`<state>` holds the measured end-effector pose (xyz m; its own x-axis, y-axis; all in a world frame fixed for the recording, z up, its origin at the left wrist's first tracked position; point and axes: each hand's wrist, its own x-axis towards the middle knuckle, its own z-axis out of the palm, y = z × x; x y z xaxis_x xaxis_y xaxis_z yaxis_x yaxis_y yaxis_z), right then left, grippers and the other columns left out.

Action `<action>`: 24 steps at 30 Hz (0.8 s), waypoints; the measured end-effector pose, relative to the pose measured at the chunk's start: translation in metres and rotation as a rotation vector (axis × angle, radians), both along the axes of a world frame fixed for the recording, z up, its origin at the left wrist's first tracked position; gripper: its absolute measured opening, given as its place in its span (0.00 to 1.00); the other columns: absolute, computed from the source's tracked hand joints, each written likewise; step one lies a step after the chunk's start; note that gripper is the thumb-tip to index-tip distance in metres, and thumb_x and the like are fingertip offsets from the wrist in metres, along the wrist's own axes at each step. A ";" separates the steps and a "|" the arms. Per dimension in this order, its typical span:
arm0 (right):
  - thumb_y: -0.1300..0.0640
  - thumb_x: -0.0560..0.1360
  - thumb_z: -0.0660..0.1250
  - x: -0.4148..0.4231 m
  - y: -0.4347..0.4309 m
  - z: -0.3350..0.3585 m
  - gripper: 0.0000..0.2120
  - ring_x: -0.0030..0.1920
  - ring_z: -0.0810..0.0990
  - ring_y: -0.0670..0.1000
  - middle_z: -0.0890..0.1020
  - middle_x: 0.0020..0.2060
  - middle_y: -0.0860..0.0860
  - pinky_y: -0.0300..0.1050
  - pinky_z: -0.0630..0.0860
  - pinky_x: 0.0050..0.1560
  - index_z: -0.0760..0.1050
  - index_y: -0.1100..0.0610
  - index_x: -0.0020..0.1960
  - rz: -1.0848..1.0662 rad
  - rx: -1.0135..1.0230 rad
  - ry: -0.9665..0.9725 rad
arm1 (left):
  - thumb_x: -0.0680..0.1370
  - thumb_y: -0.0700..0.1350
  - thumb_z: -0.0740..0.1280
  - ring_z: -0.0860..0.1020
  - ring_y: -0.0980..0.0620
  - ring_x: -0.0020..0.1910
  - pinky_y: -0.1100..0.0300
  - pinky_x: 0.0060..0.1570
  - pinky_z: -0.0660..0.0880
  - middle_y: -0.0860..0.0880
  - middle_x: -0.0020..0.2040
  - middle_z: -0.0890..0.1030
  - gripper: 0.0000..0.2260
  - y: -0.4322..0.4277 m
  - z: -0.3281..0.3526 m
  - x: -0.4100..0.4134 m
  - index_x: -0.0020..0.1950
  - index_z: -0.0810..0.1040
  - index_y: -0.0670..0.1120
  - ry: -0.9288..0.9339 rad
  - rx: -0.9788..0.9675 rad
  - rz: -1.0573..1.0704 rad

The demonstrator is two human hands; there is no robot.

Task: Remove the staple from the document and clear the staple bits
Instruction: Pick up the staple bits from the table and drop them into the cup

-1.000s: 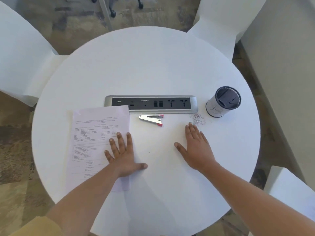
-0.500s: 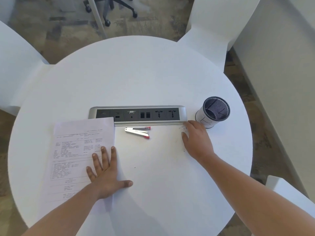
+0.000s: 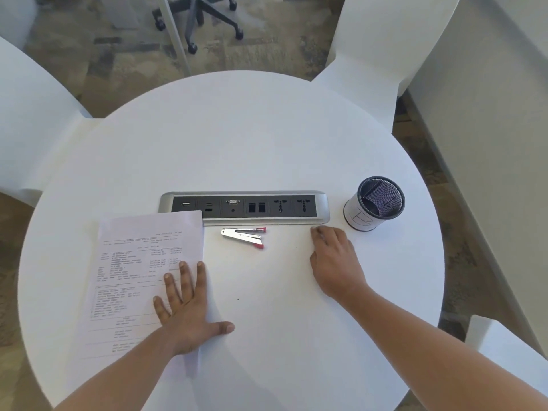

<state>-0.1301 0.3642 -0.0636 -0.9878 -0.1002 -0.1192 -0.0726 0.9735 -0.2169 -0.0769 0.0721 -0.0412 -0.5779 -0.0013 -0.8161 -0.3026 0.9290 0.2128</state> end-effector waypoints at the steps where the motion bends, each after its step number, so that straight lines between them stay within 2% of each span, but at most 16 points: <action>1: 0.57 0.73 0.52 0.007 -0.001 0.000 0.25 0.57 0.74 0.61 0.78 0.58 0.57 0.56 0.78 0.52 0.74 0.64 0.65 0.016 -0.008 -0.006 | 0.68 0.67 0.73 0.18 0.39 0.70 0.34 0.72 0.33 0.50 0.66 0.12 0.63 0.000 0.000 0.000 0.65 0.14 0.57 0.002 0.002 -0.001; 5: 0.58 0.72 0.53 0.027 -0.005 0.004 0.24 0.57 0.76 0.60 0.78 0.57 0.55 0.55 0.77 0.56 0.75 0.62 0.63 0.056 -0.078 -0.003 | 0.68 0.67 0.72 0.19 0.39 0.70 0.34 0.73 0.33 0.50 0.66 0.12 0.63 -0.001 0.001 0.000 0.66 0.14 0.57 0.007 0.009 -0.002; 9: 0.64 0.70 0.58 0.008 0.005 0.013 0.23 0.59 0.74 0.63 0.77 0.60 0.59 0.57 0.73 0.60 0.73 0.64 0.64 -0.156 -0.153 0.012 | 0.68 0.68 0.72 0.18 0.40 0.70 0.34 0.72 0.32 0.51 0.66 0.12 0.63 -0.001 0.000 0.000 0.66 0.15 0.58 0.011 0.011 -0.003; 12: 0.68 0.69 0.60 -0.002 0.013 0.017 0.24 0.63 0.69 0.65 0.72 0.65 0.62 0.54 0.69 0.63 0.69 0.67 0.65 -0.300 -0.048 -0.071 | 0.68 0.68 0.72 0.18 0.40 0.70 0.35 0.72 0.32 0.51 0.66 0.12 0.63 -0.001 0.000 0.001 0.66 0.15 0.58 0.008 0.009 0.001; 16: 0.70 0.69 0.59 0.013 0.010 0.014 0.29 0.66 0.66 0.65 0.69 0.67 0.64 0.53 0.68 0.66 0.64 0.70 0.70 -0.257 0.015 -0.103 | 0.68 0.68 0.72 0.18 0.40 0.70 0.35 0.72 0.32 0.51 0.66 0.12 0.63 0.000 0.001 0.000 0.66 0.15 0.58 0.005 0.008 -0.003; 19: 0.72 0.67 0.57 0.022 -0.002 0.013 0.29 0.61 0.68 0.65 0.71 0.63 0.63 0.52 0.70 0.64 0.66 0.69 0.69 -0.183 -0.003 -0.092 | 0.68 0.68 0.72 0.18 0.41 0.70 0.35 0.72 0.32 0.51 0.66 0.13 0.63 0.000 0.001 0.000 0.66 0.15 0.57 0.002 0.007 -0.003; 22: 0.72 0.68 0.57 0.025 -0.010 0.016 0.27 0.59 0.69 0.62 0.72 0.62 0.59 0.49 0.70 0.62 0.69 0.65 0.67 -0.110 -0.082 -0.110 | 0.68 0.67 0.73 0.18 0.41 0.70 0.35 0.72 0.32 0.51 0.66 0.12 0.63 0.000 0.001 0.001 0.67 0.15 0.58 0.002 0.010 0.002; 24: 0.70 0.70 0.59 0.020 -0.005 0.020 0.26 0.61 0.71 0.62 0.74 0.62 0.59 0.49 0.69 0.63 0.70 0.63 0.68 -0.162 -0.174 -0.107 | 0.68 0.68 0.72 0.18 0.41 0.69 0.35 0.72 0.31 0.52 0.66 0.12 0.63 0.000 0.001 0.001 0.67 0.15 0.58 0.003 0.009 0.001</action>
<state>-0.1097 0.3588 -0.0437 -0.9754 0.0298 -0.2184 0.1133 0.9178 -0.3806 -0.0759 0.0719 -0.0399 -0.5805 0.0052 -0.8143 -0.3033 0.9267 0.2221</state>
